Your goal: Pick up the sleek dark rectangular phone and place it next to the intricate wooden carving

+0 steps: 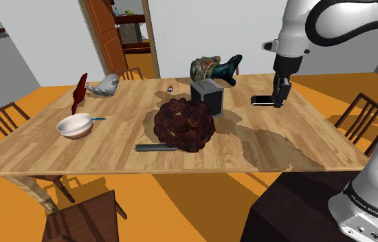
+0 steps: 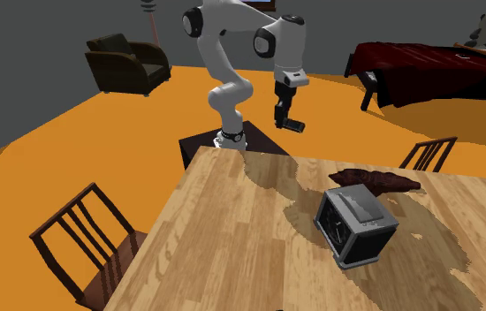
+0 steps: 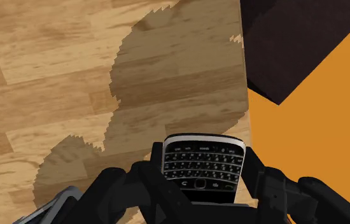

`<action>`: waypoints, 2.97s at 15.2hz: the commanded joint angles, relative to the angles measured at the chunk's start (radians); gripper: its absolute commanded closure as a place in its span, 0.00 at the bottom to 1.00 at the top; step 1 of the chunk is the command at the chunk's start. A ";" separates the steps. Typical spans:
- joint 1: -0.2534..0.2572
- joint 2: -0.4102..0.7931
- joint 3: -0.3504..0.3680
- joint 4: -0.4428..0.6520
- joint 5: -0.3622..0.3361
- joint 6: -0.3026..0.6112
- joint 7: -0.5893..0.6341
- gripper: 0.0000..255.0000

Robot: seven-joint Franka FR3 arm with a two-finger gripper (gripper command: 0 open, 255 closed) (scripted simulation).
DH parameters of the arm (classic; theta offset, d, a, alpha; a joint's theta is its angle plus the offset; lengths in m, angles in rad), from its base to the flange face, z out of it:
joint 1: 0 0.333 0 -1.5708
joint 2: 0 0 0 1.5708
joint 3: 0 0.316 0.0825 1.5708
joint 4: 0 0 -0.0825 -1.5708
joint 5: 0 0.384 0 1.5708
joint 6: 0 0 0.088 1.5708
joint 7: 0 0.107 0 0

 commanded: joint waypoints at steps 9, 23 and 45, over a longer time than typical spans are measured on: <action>0.103 0.187 0.175 0.135 0.103 0.053 0.217 1.00; 0.119 0.274 0.210 0.045 0.117 0.230 0.256 1.00; 0.119 0.453 0.220 -0.114 0.115 0.568 0.257 1.00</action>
